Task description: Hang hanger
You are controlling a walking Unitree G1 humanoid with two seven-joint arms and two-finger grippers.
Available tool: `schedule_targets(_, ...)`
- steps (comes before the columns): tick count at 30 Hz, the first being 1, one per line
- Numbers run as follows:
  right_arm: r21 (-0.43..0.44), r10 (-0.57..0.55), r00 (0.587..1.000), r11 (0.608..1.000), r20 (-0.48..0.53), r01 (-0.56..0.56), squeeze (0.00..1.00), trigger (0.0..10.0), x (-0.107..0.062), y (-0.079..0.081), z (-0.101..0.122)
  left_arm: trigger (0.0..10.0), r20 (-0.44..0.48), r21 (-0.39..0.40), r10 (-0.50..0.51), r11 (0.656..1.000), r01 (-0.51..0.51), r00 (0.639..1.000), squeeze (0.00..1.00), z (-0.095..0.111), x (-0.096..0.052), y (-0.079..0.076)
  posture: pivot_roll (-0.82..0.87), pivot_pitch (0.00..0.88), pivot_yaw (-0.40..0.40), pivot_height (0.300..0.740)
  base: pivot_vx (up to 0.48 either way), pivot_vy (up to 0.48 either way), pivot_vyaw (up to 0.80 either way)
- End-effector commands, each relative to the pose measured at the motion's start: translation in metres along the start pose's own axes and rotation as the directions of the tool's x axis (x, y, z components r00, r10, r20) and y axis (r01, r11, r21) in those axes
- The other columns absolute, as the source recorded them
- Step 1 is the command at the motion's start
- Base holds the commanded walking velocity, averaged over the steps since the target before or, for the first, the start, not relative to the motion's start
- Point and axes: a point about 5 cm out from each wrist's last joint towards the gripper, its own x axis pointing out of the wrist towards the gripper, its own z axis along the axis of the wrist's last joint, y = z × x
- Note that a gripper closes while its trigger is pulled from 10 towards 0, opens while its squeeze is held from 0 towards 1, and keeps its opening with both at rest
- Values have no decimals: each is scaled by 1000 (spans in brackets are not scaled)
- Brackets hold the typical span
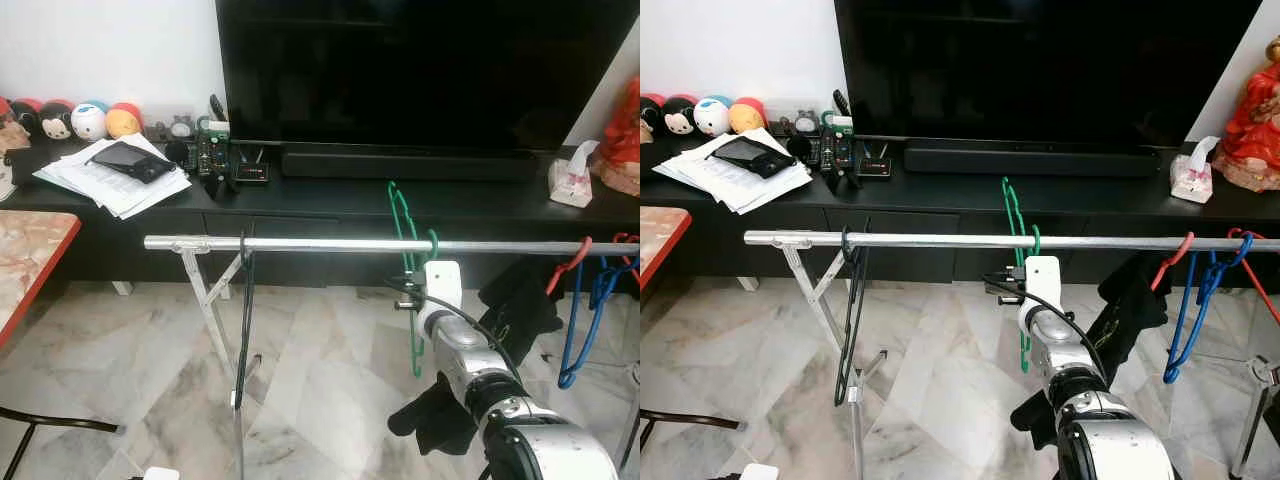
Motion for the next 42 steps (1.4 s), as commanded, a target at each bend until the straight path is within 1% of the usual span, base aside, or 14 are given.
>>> schedule_targets(1, 6, -1, 1000, 1000, -1, 1, 0, 10000, -1, 0, 1, 10000, -26, 27, -17, 999, 18, 1000, 0, -7, -1, -4, 0, 0, -80, 740, 0, 0, 0)
schedule_targets(10, 17, 5, 1000, 1000, -16, -5, 0, 10000, -4, 4, -5, 10000, -28, 28, -19, 999, 20, 999, 0, -7, -1, -5, -3, 0, -78, 740, 0, 0, 0)
schedule_targets(11, 17, 4, 1000, 1000, -22, -4, 20, 10000, -4, 4, -7, 10000, -29, 29, -19, 999, 20, 999, 0, -7, -1, -5, -3, 0, -78, 740, 0, 0, 0)
schedule_targets(13, 23, -4, 999, 1000, -48, 5, 227, 10000, -5, 2, -12, 10000, -29, 29, -20, 999, 21, 999, 0, -7, -1, -5, -1, 0, -78, 740, 0, 0, 0)
schedule_targets(14, 26, -5, 999, 1000, -51, 6, 227, 10000, -5, 2, -12, 10000, -29, 29, -20, 999, 21, 999, 0, -7, -1, -5, -1, 0, -78, 740, 0, 0, 0)
schedule_targets(15, 29, -3, 999, 1000, -53, 5, 678, 10000, -5, 2, -13, 10000, -29, 29, -20, 999, 21, 999, 0, -7, -1, -5, -1, 0, -78, 740, 0, 0, 0)
schedule_targets(16, 32, -2, 999, 999, -54, 3, 859, 10000, -5, 2, -13, 10000, -29, 29, -20, 999, 21, 999, 0, -7, -1, -5, -1, 0, -78, 740, 0, 0, 0)
schedule_targets(17, 33, 0, 999, 999, -54, 2, 945, 10000, -5, 3, -13, 10000, -28, 28, -20, 999, 21, 999, 0, -7, -1, -5, -1, 0, -78, 740, 0, 0, 0)
schedule_targets(18, 39, 6, 999, 999, -52, -4, 1000, 10000, -5, 3, -12, 10000, -28, 28, -19, 999, 20, 999, 0, -7, -1, -5, 0, 0, -78, 740, 0, 0, 0)
schedule_targets(27, 47, -3, 1000, 999, -31, 5, 1000, 10000, -5, 2, -7, 10000, -30, 30, -16, 999, 17, 999, 0, -8, -1, -4, 0, 0, -77, 740, 0, 0, 0)
schedule_targets(33, 50, 11, 1000, 999, -21, -10, 1000, 10000, -6, 4, -6, 10000, -30, 30, -14, 999, 15, 999, 0, -8, -1, -3, 1, 0, -77, 740, 0, 0, 0)
schedule_targets(36, 66, 16, 999, 998, 34, -18, 1000, 10000, -7, 6, 2, 10000, -30, 30, -13, 999, 14, 999, 0, -8, -1, -3, 2, 0, -76, 740, 0, 0, 0)
schedule_targets(39, 52, 14, 997, 998, 73, -18, 1000, 10000, -7, 6, 8, 10000, -30, 31, -13, 999, 14, 999, 0, -8, -1, -3, 2, 0, -76, 740, 0, 0, 0)
schedule_targets(42, 58, 16, 994, 998, 111, -23, 1000, 10000, -9, 6, 13, 10000, -31, 31, -14, 999, 15, 999, 0, -9, -1, -3, 2, 0, -76, 740, 0, 0, 0)
